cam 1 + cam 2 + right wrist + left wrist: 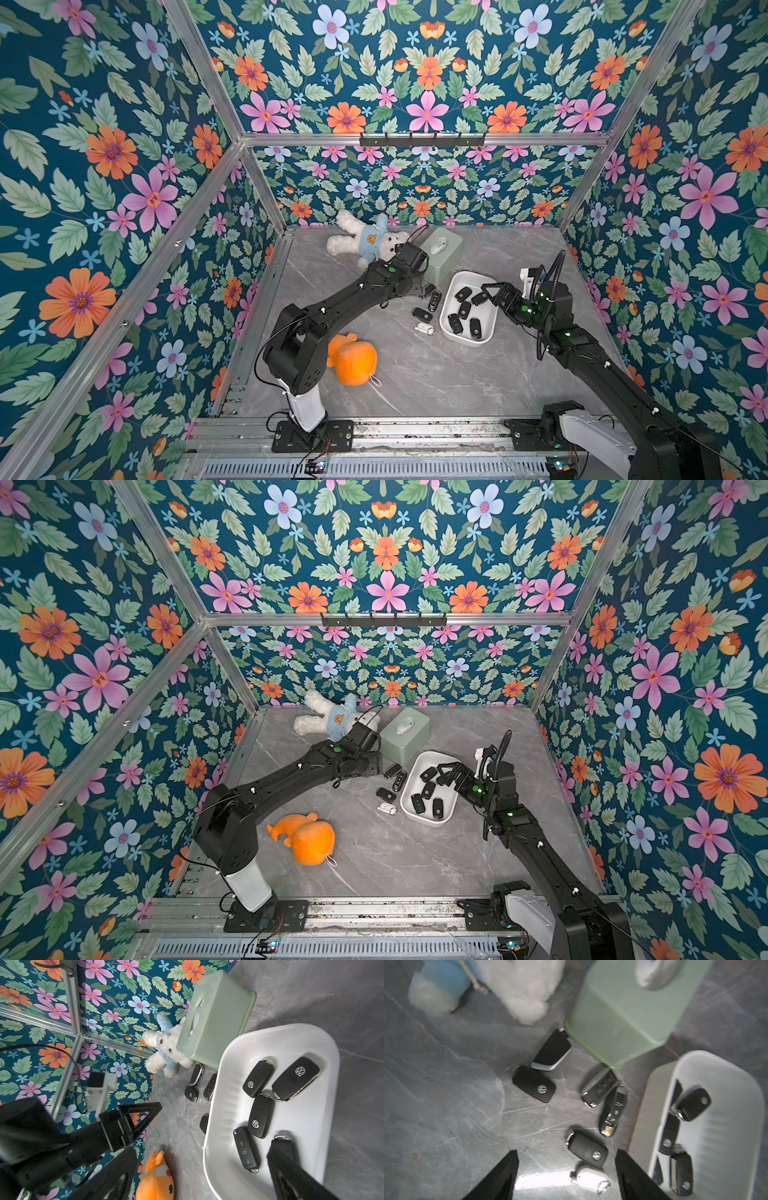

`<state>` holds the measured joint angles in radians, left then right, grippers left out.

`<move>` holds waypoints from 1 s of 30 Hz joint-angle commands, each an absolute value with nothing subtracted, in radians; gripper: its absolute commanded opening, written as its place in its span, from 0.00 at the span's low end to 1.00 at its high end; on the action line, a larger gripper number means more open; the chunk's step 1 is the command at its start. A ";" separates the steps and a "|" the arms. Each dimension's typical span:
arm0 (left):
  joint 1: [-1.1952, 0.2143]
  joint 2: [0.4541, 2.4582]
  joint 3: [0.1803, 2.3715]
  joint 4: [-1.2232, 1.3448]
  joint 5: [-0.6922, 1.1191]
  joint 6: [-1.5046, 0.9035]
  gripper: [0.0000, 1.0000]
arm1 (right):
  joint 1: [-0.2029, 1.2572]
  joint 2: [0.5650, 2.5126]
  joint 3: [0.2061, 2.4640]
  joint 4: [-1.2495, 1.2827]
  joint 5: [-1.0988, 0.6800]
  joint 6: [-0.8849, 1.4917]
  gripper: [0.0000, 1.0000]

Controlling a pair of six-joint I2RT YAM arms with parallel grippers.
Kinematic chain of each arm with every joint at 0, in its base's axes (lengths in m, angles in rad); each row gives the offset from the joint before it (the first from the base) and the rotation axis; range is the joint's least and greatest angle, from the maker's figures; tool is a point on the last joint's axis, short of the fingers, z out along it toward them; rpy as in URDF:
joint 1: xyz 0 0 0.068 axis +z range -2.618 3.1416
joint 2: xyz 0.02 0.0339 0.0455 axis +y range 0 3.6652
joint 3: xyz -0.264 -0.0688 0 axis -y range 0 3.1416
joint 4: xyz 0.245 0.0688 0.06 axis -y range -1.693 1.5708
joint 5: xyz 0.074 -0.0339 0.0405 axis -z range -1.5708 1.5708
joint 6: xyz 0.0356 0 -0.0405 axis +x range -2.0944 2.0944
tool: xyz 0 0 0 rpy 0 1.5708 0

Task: Place the car key into the storage box
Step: Pick up the car key from the center of the board.

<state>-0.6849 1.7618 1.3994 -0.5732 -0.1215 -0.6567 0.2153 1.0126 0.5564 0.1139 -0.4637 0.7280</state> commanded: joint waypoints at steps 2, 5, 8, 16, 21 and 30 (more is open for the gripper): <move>-0.603 1.770 1.316 -0.478 -0.035 -0.777 0.78 | 0.217 1.016 0.562 0.158 -0.486 0.722 0.99; -0.568 1.802 1.294 -0.432 -0.036 -0.815 0.78 | 0.216 1.018 0.554 0.178 -0.505 0.727 0.99; -0.546 1.856 1.325 -0.424 -0.044 -0.838 0.79 | 0.219 1.030 0.546 0.196 -0.528 0.732 0.99; -0.518 1.975 1.428 -0.421 -0.067 -0.987 0.82 | 0.227 1.067 0.534 0.239 -0.538 0.738 0.99; -0.518 1.994 1.462 -0.454 -0.121 -1.110 0.83 | 0.227 1.084 0.530 0.265 -0.537 0.737 0.99; -0.520 2.043 1.502 -0.555 -0.093 -1.301 0.82 | 0.227 1.133 0.522 0.331 -0.558 0.750 0.99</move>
